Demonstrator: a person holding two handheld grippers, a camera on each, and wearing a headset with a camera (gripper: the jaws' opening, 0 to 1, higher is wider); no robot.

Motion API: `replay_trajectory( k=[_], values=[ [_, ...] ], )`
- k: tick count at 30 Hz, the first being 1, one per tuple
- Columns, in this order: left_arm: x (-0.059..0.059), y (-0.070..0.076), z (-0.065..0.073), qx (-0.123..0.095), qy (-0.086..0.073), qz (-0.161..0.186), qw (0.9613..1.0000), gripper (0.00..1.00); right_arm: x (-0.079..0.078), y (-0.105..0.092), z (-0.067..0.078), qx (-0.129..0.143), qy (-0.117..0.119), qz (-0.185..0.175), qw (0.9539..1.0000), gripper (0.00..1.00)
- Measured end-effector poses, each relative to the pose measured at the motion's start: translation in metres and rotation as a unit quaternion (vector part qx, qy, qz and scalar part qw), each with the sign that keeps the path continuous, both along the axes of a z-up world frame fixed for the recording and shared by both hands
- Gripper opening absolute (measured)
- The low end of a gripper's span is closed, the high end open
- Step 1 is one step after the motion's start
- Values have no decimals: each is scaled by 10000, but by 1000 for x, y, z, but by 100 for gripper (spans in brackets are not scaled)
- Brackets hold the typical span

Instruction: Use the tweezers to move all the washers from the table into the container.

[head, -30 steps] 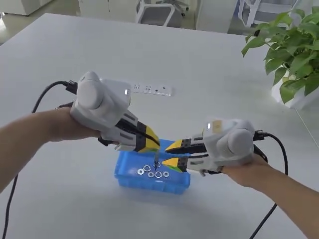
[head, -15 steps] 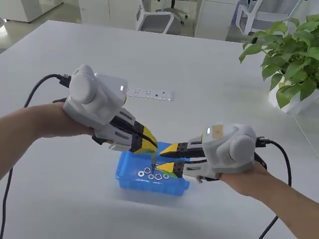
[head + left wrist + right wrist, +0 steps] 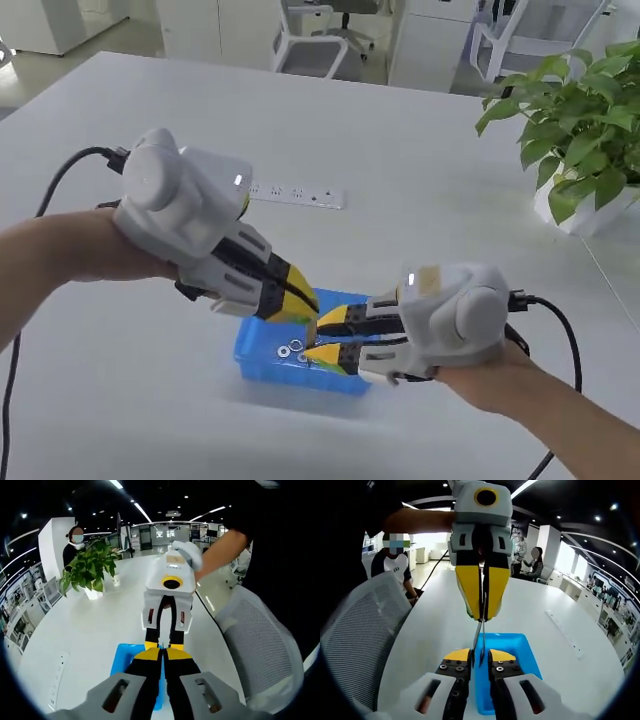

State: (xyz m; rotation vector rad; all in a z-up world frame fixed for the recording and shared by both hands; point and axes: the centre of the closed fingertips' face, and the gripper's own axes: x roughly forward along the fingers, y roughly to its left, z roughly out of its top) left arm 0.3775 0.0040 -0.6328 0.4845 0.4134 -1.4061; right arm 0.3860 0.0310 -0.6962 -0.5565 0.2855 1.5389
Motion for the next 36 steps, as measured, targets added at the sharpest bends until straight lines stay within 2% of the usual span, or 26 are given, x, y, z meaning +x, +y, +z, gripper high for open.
replay_trajectory(
  k=[9,13,21,25,28,32,36],
  values=[
    [-12,5,0,4,17,-27,10000,5,-14,1,1,-8,37,55,10000,10],
    [-19,8,-5,88,67,-83,9999,5,-21,-1,-3,-173,12,106,9998,8],
    [-31,14,-22,303,129,-152,9993,5,-30,-4,-16,-545,-108,261,9981,7],
    [-35,18,-35,475,159,-169,9986,5,-34,-7,-26,-793,-78,329,9963,7],
    [-38,19,-43,515,207,-158,9983,5,-38,-9,-32,-948,-97,413,9946,7],
    [-41,26,-60,825,232,-203,9961,5,-41,-12,-41,-1163,-156,529,9917,7],
    [-42,31,-73,980,264,-202,9946,5,-41,-14,-46,-1259,-170,548,9904,7]
  ],
)
